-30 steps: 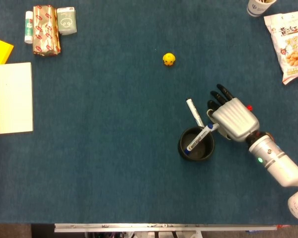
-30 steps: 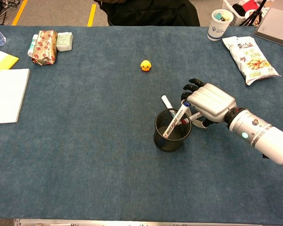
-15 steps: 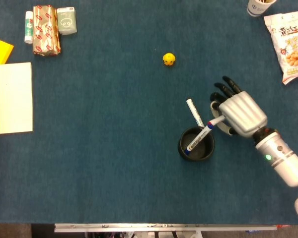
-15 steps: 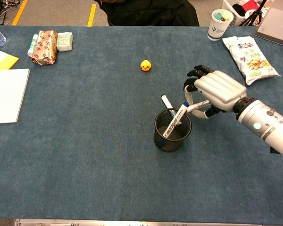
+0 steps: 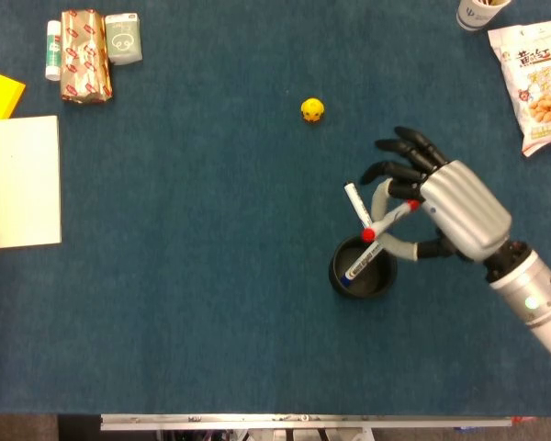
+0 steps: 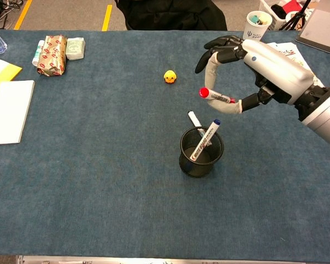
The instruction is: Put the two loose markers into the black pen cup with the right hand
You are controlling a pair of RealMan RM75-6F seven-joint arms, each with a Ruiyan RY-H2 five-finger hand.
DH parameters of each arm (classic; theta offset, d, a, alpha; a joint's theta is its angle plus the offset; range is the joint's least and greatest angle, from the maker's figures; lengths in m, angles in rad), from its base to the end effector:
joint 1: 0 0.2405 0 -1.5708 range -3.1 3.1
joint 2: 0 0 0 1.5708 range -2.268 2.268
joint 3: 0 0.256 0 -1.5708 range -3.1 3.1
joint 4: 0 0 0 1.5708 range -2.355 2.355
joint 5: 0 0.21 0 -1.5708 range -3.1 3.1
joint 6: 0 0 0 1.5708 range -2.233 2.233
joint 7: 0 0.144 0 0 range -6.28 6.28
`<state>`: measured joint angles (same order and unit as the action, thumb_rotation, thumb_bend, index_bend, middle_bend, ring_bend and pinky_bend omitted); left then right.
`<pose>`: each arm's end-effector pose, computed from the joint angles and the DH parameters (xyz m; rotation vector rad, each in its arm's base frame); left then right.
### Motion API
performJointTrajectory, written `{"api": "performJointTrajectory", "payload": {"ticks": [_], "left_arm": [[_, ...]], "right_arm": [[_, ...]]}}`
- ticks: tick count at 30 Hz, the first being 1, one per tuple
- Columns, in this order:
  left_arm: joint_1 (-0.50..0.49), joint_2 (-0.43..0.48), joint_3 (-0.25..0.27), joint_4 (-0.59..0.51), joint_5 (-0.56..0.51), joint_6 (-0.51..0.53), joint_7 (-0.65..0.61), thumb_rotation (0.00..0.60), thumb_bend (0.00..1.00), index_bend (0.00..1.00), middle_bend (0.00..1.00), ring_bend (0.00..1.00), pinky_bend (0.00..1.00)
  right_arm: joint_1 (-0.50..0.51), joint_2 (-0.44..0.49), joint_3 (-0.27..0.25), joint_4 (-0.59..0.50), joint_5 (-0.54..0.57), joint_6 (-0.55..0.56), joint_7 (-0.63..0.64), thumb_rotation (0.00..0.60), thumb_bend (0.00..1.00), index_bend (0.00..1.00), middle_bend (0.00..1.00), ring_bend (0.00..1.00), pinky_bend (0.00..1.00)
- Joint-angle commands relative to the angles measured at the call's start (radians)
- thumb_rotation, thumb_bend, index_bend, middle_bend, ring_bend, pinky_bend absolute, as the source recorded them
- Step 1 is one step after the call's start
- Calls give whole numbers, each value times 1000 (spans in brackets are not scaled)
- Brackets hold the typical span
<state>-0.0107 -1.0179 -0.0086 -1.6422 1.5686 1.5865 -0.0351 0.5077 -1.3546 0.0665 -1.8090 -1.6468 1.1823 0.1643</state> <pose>-0.3121 0.1491 0.1920 -1.3797 -0.8495 -0.8974 -0.1301 -0.2435 0.0403 1.8810 -1.2160 1.4914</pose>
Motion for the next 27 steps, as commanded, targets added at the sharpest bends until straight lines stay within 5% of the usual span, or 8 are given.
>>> {"api": "performJointTrajectory", "payload": {"ticks": [1,17,27], "left_arm": [[2,0,1,-1,-1,1,1,600,195,106,166,193,240],[13,2,4,4,-13,-1,-2,600,195,106,165,193,240],[7,0,1,5,-9,-8,-2,600,195,106,166,193,240]], "right_arm": [[21,-10,-31,-17,-46,-8,129,600,278,651,377,135,32],[53,-95,-94,91,-66,-51,246,600,270,644,370,136,32],[61,-98,-113,159,-101,-31,236,600,209,141,244,87,32]]}}
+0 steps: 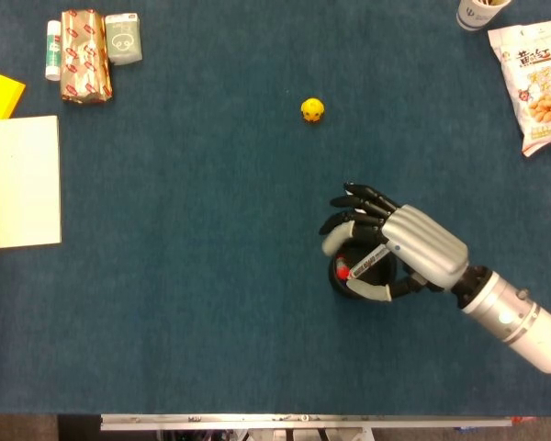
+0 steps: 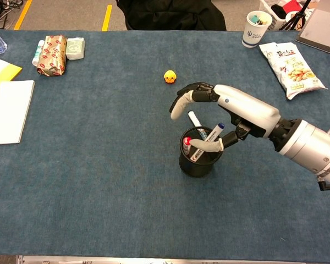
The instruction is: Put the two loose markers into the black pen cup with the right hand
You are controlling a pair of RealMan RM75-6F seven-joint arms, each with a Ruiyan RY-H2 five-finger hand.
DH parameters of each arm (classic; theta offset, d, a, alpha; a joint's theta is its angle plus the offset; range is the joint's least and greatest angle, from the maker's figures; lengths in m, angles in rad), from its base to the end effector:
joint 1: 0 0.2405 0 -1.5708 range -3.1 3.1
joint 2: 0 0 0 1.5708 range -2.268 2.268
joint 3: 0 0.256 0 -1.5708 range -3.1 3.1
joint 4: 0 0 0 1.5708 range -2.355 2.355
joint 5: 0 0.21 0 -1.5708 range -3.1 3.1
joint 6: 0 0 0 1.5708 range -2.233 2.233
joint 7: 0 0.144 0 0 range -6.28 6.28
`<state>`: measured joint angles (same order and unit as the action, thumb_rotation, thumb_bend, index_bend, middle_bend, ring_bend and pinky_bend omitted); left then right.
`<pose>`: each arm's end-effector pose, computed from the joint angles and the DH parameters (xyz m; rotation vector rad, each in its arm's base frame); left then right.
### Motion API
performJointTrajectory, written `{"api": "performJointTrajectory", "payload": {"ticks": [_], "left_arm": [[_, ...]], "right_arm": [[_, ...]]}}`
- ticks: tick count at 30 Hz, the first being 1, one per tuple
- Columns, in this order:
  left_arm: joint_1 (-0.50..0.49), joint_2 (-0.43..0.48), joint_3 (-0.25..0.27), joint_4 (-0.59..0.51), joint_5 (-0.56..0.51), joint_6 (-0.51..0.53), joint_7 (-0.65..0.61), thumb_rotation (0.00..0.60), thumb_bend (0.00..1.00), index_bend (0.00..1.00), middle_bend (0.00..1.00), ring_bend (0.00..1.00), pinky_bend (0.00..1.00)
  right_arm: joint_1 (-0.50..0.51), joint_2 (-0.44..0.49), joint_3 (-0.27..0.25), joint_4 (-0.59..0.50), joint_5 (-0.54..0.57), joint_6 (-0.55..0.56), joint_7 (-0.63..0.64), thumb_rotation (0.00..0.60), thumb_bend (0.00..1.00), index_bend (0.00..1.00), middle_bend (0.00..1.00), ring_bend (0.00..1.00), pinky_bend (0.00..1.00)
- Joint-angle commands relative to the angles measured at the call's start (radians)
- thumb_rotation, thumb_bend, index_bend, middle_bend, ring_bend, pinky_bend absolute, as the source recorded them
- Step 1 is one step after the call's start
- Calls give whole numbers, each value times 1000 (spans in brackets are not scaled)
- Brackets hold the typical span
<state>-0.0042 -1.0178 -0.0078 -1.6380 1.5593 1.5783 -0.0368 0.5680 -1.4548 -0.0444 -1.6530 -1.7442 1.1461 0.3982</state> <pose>-0.3156 0.1469 0.1919 -1.3735 -0.8613 -0.8798 -0.1404 -0.2287 -0.0053 2.0432 -1.4213 1.4777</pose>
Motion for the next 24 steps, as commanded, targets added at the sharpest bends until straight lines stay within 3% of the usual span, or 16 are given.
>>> {"api": "performJointTrajectory", "payload": {"ticks": [1,7,13,24], "left_arm": [[0,0,0,2,0,-1,-1,600,195,106,166,193,240],[-1,-1,-3,4,-1,1,-4,600,195,106,166,193,240],[-2,-4,-3,7,1,-1,-8,600,195,106,166,193,240],[-8,-6,-3,4,10,-5,-3,600,195,106,166,193,240]], "right_arm": [[1,3,-2,4,-5,10,5,600,202,135,241,84,32],[-15,17,29,21,-14,96,-9,600,194,135,236,81,32],[-29,73,76,51,40,121,-89,600,197,225,243,81,32],[-32,147,71,150,131,26,-256,600,235,299,262,80,32]]}}
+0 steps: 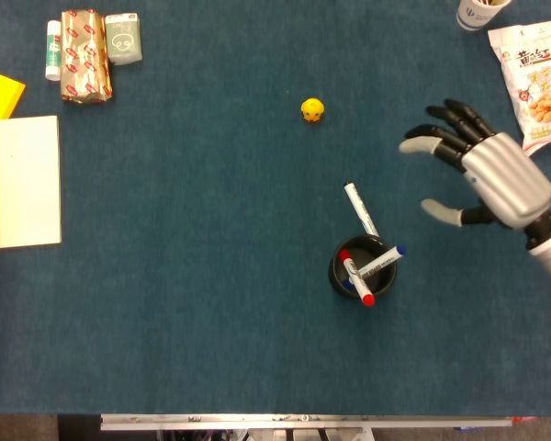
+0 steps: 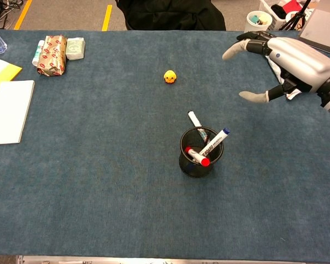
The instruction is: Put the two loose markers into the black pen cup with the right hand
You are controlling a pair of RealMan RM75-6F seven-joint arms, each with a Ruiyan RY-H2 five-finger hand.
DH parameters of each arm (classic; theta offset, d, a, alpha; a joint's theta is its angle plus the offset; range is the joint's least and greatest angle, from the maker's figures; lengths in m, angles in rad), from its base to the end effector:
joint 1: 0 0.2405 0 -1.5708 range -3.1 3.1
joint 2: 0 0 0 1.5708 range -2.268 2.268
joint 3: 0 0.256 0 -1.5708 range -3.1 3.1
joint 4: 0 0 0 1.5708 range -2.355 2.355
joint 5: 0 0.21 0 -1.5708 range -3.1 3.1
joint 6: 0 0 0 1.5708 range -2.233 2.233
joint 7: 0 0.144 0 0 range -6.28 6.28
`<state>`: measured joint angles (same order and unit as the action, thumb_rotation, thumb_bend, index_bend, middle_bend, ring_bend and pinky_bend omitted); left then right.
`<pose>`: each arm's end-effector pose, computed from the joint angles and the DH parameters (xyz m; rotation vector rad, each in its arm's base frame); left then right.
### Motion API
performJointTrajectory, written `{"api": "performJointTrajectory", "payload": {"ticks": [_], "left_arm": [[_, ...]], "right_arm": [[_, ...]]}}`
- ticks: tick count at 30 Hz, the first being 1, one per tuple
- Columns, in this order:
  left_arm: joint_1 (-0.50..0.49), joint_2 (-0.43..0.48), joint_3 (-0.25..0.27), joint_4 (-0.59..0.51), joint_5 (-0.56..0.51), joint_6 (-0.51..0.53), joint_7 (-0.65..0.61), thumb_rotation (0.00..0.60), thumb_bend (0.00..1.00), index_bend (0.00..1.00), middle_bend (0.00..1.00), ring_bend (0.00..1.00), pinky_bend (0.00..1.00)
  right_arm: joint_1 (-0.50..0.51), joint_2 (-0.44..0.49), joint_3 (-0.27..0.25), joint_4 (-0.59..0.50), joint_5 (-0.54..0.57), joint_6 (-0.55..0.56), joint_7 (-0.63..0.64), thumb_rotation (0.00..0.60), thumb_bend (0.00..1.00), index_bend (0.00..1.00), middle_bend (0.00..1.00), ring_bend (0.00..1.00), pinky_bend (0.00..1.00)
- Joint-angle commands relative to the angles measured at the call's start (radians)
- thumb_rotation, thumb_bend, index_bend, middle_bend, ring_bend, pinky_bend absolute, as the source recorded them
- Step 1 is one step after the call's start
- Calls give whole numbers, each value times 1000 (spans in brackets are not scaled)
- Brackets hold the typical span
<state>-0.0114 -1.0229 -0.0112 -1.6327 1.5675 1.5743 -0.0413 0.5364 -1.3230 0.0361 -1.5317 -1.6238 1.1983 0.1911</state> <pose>-0.3143 0.1499 0.1902 -1.3837 -0.8580 -0.8926 -0.1970 -0.2839 0.0544 1.8904 -0.9957 1.2514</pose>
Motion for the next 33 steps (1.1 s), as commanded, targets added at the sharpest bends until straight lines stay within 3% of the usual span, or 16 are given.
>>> {"api": "performJointTrajectory", "payload": {"ticks": [1,9,18,33], "left_arm": [[-2,-1,0,-1,2,-1,2,600,195,106,166,193,240],[-4,-3,2,-3,6,-3,5,600,196,106,166,193,240],[5,4,5,-18,7,8,16,600,195,106,166,193,240],[20,11,10,-16,-3,18,13,600,195,106,166,193,240]], "right_arm": [[-1,18,-12,33,11,-31,-60,600,236,302,262,81,32],[12,9,-23,81,-3,-59,-132,600,252,320,262,81,32],[87,-47,-47,150,-97,-133,-311,600,261,320,242,80,32],[154,-203,-86,250,-134,-231,-359,600,263,320,237,77,32]]}}
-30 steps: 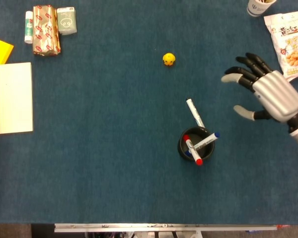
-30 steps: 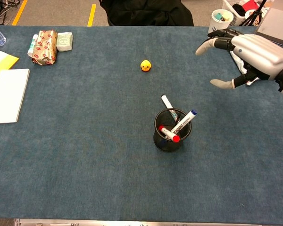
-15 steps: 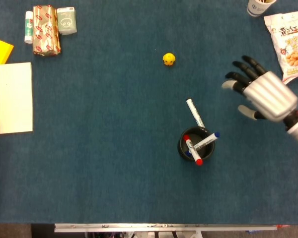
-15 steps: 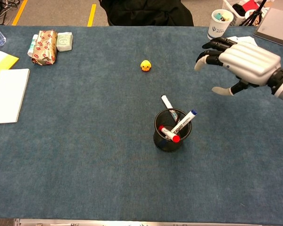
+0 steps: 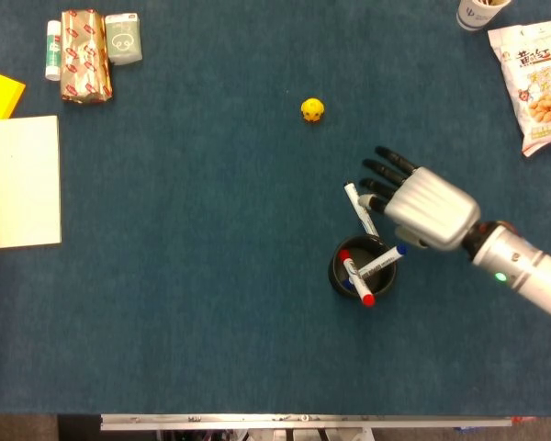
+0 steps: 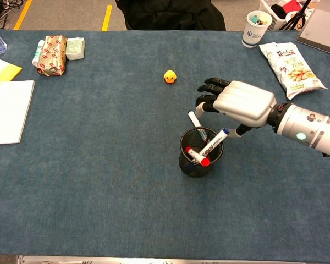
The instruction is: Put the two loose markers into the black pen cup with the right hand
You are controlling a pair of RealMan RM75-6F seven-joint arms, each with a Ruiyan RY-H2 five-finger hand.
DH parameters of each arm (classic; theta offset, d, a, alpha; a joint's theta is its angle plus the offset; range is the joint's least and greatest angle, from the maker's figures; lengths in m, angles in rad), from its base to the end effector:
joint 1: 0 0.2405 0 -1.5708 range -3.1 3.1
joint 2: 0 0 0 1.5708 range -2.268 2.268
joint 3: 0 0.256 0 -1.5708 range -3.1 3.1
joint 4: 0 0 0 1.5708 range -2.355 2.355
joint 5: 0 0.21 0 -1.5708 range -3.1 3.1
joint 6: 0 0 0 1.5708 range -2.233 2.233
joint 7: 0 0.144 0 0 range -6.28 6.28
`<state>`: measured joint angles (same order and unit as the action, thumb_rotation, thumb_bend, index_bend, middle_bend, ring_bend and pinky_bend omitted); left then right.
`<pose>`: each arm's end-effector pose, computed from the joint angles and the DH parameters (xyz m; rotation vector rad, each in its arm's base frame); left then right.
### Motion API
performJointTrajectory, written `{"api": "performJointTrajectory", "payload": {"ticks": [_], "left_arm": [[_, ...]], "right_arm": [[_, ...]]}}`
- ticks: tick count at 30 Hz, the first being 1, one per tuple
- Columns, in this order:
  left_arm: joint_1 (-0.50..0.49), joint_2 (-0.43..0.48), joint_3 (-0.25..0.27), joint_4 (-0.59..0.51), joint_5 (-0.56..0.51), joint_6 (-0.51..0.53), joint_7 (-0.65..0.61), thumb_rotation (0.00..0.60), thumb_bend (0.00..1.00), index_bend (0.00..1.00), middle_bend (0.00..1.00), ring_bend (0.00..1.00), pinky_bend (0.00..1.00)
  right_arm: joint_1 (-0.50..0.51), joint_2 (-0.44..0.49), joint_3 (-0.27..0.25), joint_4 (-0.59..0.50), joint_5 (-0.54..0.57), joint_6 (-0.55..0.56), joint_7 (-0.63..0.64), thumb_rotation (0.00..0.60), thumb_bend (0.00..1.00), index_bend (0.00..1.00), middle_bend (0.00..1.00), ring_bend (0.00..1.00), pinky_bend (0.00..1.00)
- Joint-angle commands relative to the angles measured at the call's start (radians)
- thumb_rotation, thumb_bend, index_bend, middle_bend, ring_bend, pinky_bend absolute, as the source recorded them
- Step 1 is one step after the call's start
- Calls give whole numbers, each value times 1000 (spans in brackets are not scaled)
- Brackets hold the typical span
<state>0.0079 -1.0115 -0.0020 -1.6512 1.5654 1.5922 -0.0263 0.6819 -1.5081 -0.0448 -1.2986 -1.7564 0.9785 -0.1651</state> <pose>-0.3140 0.1419 0.1933 -1.3690 -0.8581 -0.8758 -0.1907 -0.2894 -0.0299 2.3417 -0.4338 0.8467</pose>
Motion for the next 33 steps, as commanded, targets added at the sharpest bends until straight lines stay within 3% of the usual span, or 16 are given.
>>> {"api": "performJointTrajectory", "payload": {"ticks": [1,21,27,33], "left_arm": [[2,0,0,4,-1,1,-4,600,195,106,166,193,240],[15,7,-2,12,-13,11,-18,600,195,106,165,193,240],[14,4,-4,19,-14,8,-24,600,195,106,166,193,240],[15,-1,-6,31,-19,5,-32,600,196,106,166,193,240]], "right_arm": [[12,-28,-6,27,0,-14,-4,600,263,320,237,77,32],[40,-104,-10,125,55,-68,-18,600,268,369,237,77,32],[31,-77,-15,120,73,-67,-41,600,268,378,237,77,32],[-1,18,-35,79,85,-39,-88,600,268,379,237,76,32]]}}
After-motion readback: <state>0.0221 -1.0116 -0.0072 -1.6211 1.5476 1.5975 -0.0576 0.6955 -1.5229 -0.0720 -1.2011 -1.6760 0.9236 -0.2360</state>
